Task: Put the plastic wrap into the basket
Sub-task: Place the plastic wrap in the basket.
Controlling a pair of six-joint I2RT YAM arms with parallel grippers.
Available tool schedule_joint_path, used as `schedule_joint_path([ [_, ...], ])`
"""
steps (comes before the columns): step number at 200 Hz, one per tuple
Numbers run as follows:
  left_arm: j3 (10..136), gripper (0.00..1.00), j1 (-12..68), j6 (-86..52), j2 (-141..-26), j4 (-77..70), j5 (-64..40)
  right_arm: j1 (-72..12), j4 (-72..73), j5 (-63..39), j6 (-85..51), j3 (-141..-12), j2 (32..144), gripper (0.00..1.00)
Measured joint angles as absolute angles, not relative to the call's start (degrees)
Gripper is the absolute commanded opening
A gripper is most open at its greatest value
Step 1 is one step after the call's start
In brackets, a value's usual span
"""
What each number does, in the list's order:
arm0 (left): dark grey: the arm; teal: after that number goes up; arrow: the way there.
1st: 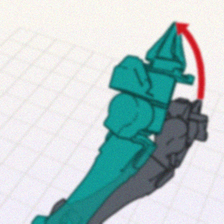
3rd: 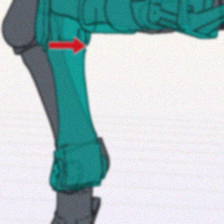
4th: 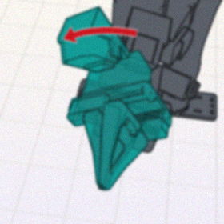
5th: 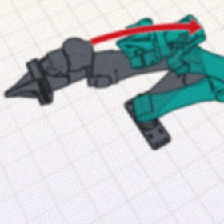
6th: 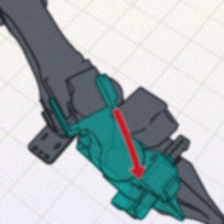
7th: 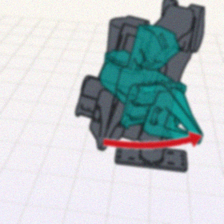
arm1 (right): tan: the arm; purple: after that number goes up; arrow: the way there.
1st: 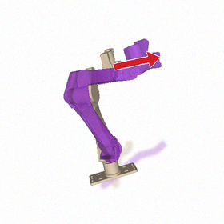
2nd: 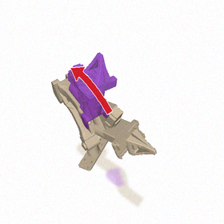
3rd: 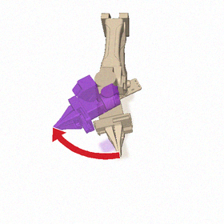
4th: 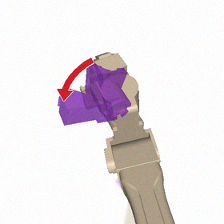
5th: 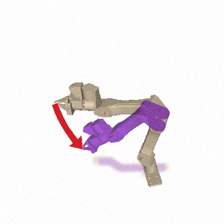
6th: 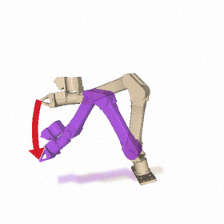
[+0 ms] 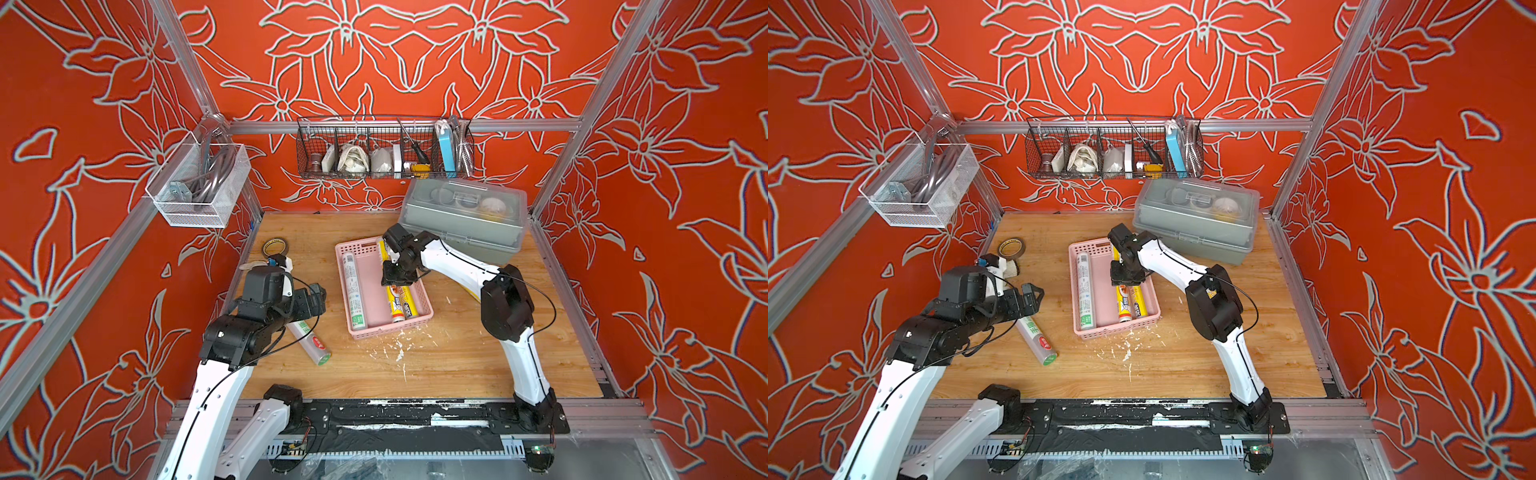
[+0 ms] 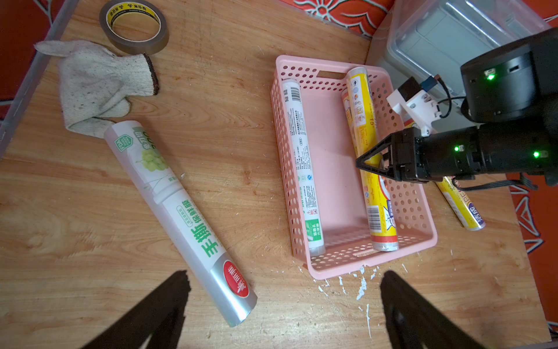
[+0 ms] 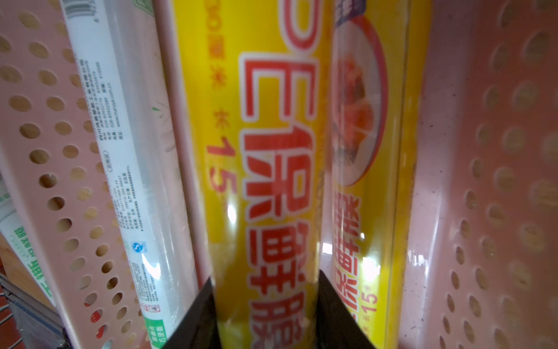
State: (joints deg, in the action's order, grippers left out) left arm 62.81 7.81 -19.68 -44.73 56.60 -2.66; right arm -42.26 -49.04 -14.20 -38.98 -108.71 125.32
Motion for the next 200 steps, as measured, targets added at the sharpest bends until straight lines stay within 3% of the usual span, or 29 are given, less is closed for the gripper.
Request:
schedule_joint_path([
  [108, 61.8, 0.98, 7.81, -19.49, -44.42, 56.69, -2.63, -43.07, -47.48, -13.32, -39.66, -108.71, 128.46, 0.33],
  [200, 61.8, 0.98, 7.81, -19.46, -44.42, 56.66, -2.63, -43.2, -51.48, -8.05, -37.71, -109.93, 129.43, 0.49],
])
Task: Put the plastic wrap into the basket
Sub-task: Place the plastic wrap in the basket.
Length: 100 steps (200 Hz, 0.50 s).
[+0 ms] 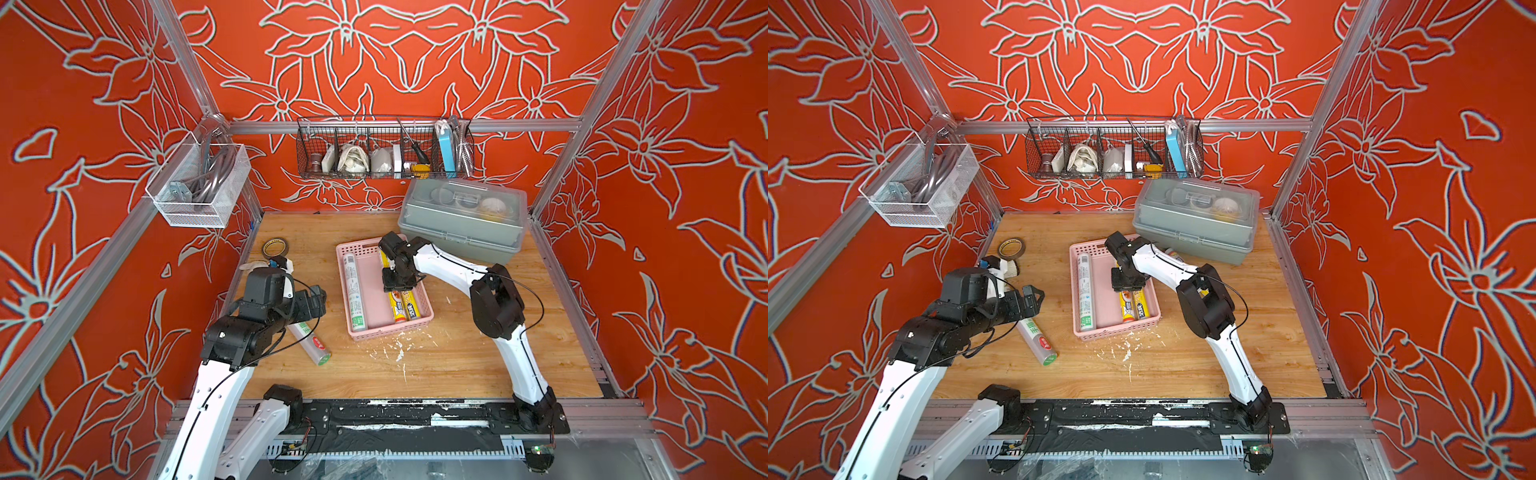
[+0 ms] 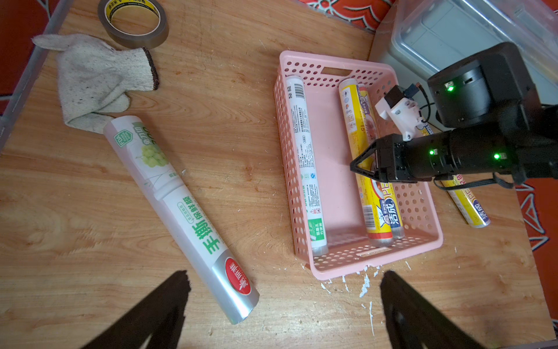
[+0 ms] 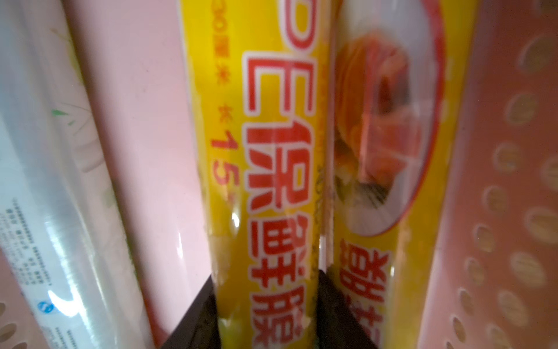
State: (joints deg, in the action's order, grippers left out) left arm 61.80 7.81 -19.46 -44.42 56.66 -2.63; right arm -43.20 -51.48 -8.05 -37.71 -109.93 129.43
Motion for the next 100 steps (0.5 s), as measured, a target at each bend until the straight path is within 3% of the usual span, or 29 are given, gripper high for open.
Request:
schedule_joint_path([
  [36, 61.8, 0.98, 7.81, -19.27, -44.42, 56.66, -2.59, -43.27, -54.39, -5.37, -36.38, -111.7, 129.4, 0.62],
  [100, 61.8, 0.98, 7.81, -19.0, -44.29, 56.84, -1.65, -43.83, -56.05, -2.9, -35.73, -111.98, 129.27, 0.61],
])
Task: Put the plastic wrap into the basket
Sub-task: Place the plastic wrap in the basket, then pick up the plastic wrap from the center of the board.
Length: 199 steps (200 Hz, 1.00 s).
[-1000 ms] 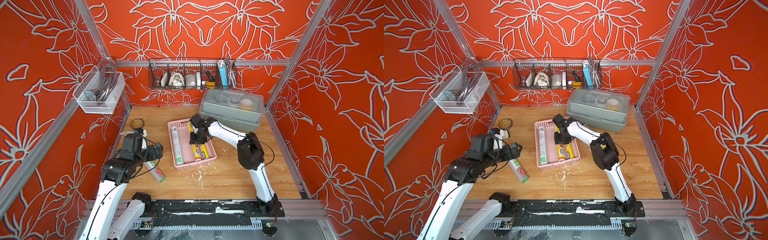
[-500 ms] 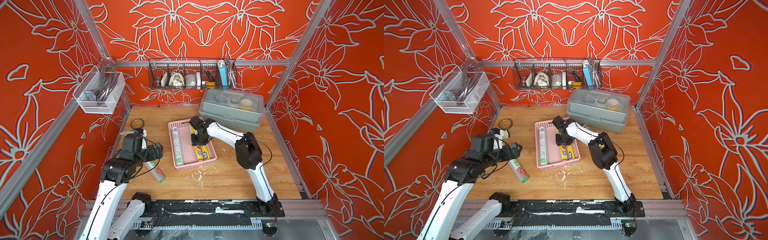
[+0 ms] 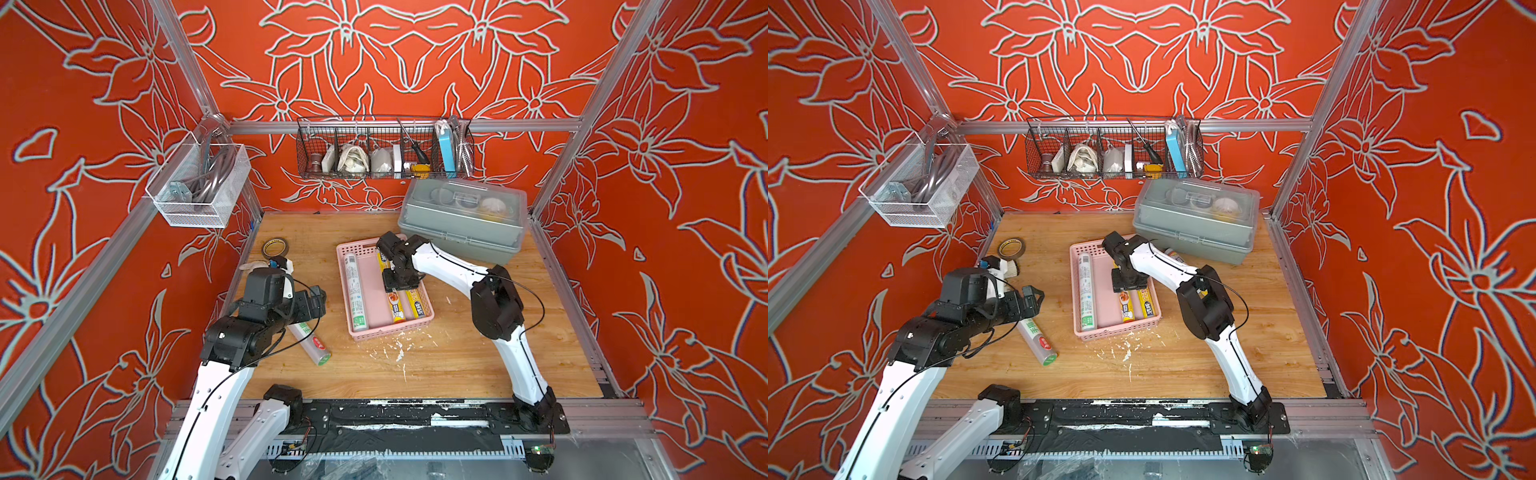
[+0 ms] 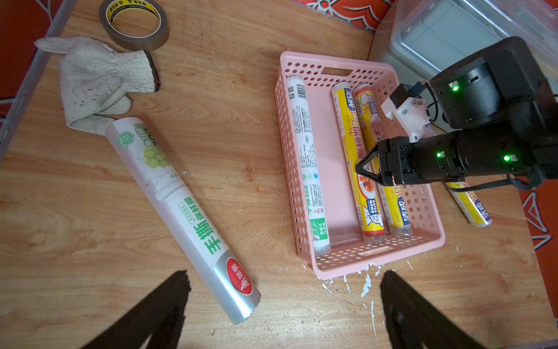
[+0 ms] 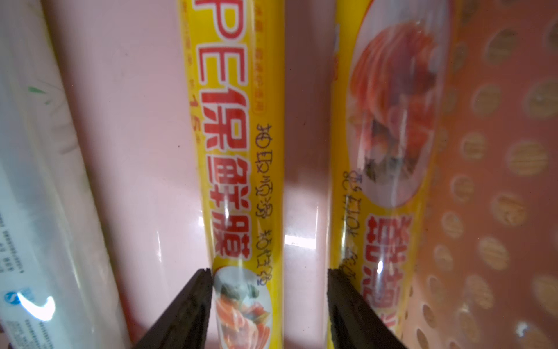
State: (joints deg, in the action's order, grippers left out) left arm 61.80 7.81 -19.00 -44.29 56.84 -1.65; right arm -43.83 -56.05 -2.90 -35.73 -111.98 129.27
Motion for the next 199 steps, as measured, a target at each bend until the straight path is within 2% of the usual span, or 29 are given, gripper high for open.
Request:
schedule_joint_path([
  [50, 61.84, 0.98, 7.81, -19.7, -44.64, 58.08, 2.7, -43.83, -57.21, -2.46, -34.74, -112.01, 126.04, 0.59],
  [113, 64.18, 0.98, 7.81, -24.67, -47.66, 62.39, 13.43, -43.79, -60.55, -2.66, -32.03, -111.98, 113.27, 0.59],
  [150, 64.18, 0.98, 7.81, -32.8, -49.08, 66.0, 16.88, -43.79, -62.24, -3.51, -30.22, -110.83, 106.83, 0.59],
  [199, 61.49, 0.98, 7.81, -46.26, -51.72, 71.75, 17.3, -43.79, -63.48, -4.38, -27.73, -102.54, 99.83, 0.6],
])
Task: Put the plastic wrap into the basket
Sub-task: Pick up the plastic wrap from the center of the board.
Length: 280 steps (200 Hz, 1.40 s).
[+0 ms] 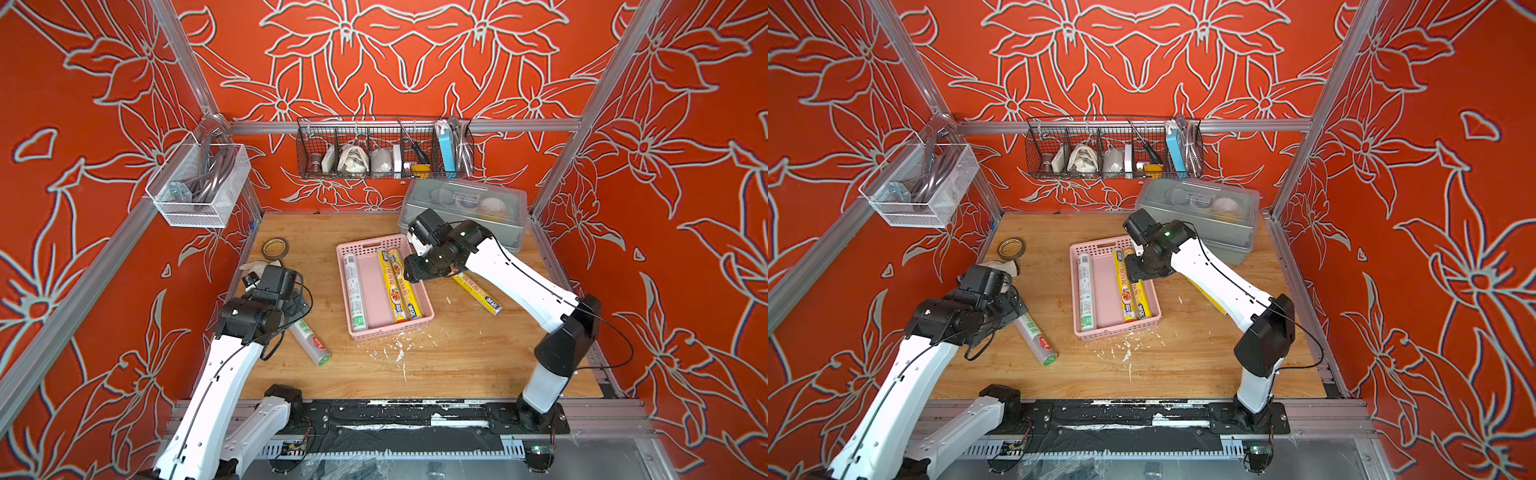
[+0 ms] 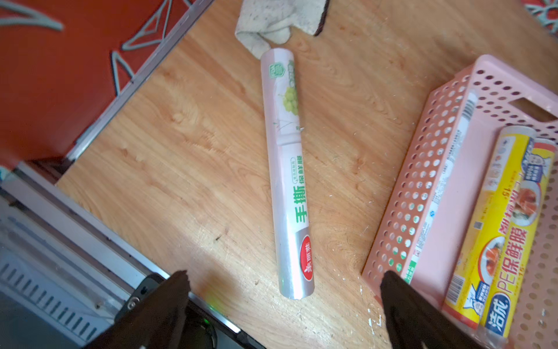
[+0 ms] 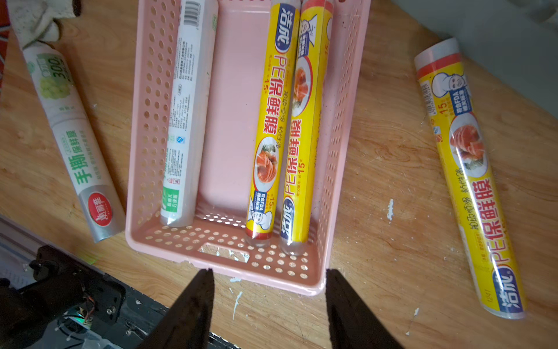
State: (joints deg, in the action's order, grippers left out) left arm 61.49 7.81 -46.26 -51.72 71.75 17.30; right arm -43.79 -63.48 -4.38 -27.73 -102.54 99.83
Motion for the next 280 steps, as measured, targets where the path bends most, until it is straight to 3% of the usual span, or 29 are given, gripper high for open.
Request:
schedule_joint_path([
  [76, 47.2, 0.98, 6.94, -51.46, -56.4, 63.75, 10.22, -43.79, -63.24, -5.19, -26.0, -93.6, 95.33, 0.6],
  [177, 43.33, 0.98, 0.16, -43.22, -69.36, 43.75, 8.14, -42.17, -61.06, -6.04, -24.91, -86.65, 94.13, 0.6],
  [193, 42.89, 0.94, -0.47, -42.92, -71.05, 42.06, 7.88, -41.41, -60.97, -6.04, -24.73, -86.24, 93.73, 0.6],
  [215, 42.22, 0.78, -1.61, -42.48, -72.9, 39.7, 7.42, -40.58, -60.88, -6.07, -24.64, -85.41, 92.36, 0.6],
  [280, 41.1, 0.78, -2.13, -42.92, -76.69, 36.25, 6.94, -39.51, -60.88, -6.07, -24.25, -85.1, 91.0, 0.6],
])
